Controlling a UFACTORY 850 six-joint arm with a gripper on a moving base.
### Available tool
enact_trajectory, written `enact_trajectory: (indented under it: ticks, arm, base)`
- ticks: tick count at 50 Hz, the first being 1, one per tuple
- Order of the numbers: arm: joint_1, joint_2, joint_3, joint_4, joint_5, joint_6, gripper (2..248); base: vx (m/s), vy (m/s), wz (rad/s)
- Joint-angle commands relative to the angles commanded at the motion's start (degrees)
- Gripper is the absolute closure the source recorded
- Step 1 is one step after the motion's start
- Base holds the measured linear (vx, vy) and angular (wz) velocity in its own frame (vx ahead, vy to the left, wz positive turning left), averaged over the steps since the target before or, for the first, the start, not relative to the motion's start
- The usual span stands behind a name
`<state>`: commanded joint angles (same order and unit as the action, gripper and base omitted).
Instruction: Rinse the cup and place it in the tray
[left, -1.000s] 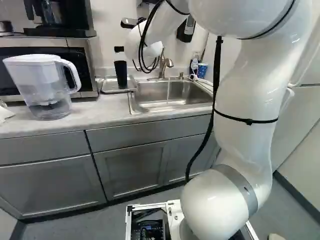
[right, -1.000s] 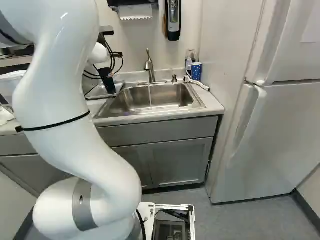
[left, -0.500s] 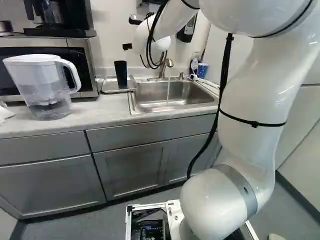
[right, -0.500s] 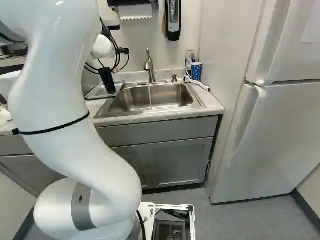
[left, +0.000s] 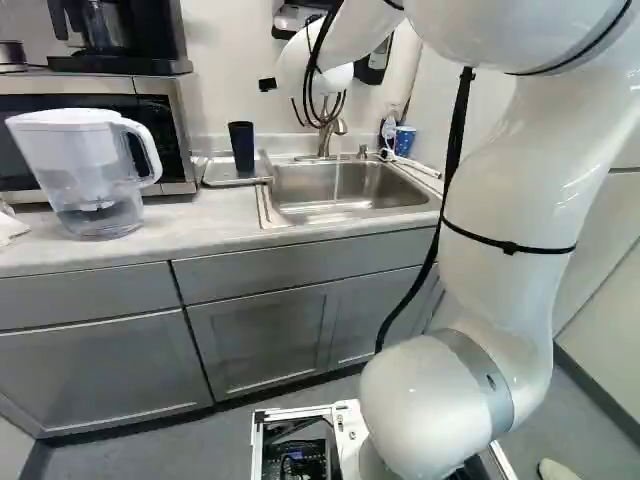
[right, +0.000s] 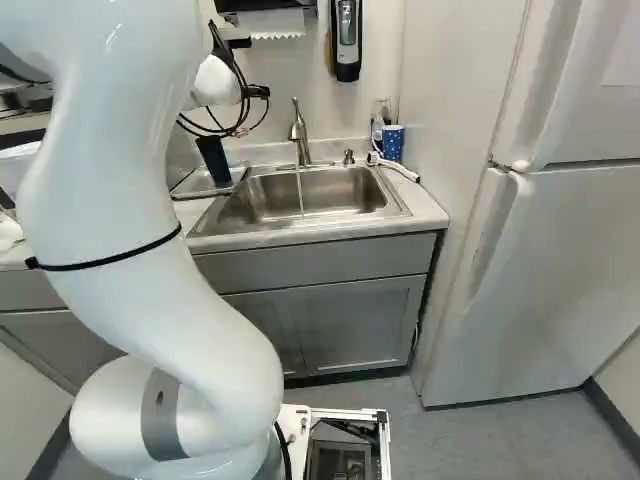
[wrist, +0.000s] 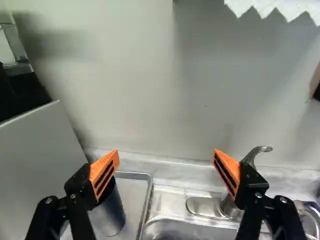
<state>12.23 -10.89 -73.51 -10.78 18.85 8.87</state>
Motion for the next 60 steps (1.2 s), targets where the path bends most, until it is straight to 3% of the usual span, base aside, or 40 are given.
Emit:
enact_trajectory:
  ticks: [60]
  arm:
    - [-4.8,-9.4,-16.8,0.0,-7.3,0.0,3]
  base:
    - [0.0,0.0,0.0]
